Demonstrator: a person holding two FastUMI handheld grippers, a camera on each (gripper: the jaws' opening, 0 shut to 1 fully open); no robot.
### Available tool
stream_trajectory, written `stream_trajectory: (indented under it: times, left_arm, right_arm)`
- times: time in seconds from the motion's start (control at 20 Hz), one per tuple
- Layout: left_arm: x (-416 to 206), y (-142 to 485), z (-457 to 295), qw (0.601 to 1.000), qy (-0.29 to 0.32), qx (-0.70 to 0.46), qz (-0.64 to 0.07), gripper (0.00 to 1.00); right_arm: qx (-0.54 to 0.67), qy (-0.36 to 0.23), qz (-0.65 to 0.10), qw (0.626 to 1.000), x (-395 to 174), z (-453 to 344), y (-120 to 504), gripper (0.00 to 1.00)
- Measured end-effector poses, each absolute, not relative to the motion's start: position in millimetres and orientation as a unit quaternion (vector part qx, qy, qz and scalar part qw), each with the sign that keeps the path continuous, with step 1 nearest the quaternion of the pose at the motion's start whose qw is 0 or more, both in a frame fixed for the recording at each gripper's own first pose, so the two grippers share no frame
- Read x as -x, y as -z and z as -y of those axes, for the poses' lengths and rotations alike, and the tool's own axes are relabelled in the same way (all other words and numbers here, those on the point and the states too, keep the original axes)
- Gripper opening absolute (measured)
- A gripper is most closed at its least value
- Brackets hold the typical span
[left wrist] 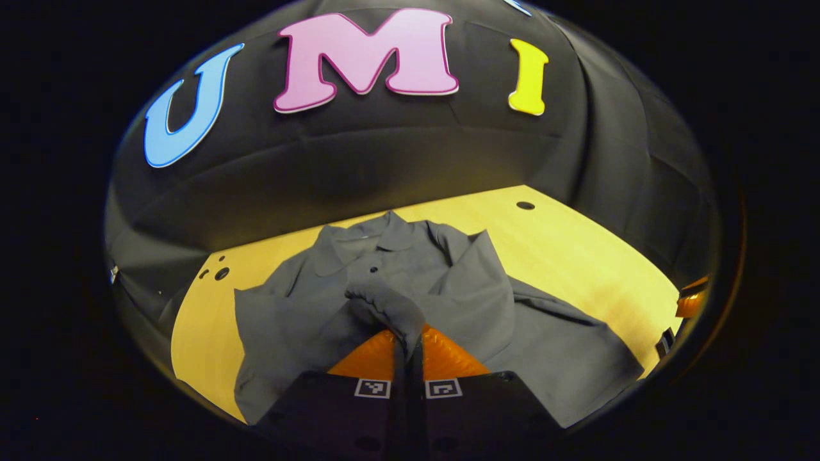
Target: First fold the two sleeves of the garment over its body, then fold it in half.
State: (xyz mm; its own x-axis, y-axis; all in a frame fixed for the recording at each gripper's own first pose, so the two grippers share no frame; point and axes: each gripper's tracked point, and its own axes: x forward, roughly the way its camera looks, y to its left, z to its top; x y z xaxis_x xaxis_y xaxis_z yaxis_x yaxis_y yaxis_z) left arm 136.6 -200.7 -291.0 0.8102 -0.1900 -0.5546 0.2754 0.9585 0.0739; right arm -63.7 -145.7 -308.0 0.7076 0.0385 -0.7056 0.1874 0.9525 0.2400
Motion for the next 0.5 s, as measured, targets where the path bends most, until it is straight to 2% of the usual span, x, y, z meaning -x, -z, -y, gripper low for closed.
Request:
stream_trajectory:
  times: [0.3,0.5]
  left_arm:
    - [-136.8,323.8,226.5,0.940,0.126,-0.065,-0.311,0.08]
    - [-127.3,333.1,244.8,0.932,0.154,-0.048,-0.326,0.20]
  right_arm:
    - [-0.151,0.033,-0.392,0.907,58.9,158.1,321.2,0.54]
    - [-0.157,0.025,-0.394,0.905,54.7,156.3,325.0,0.55]
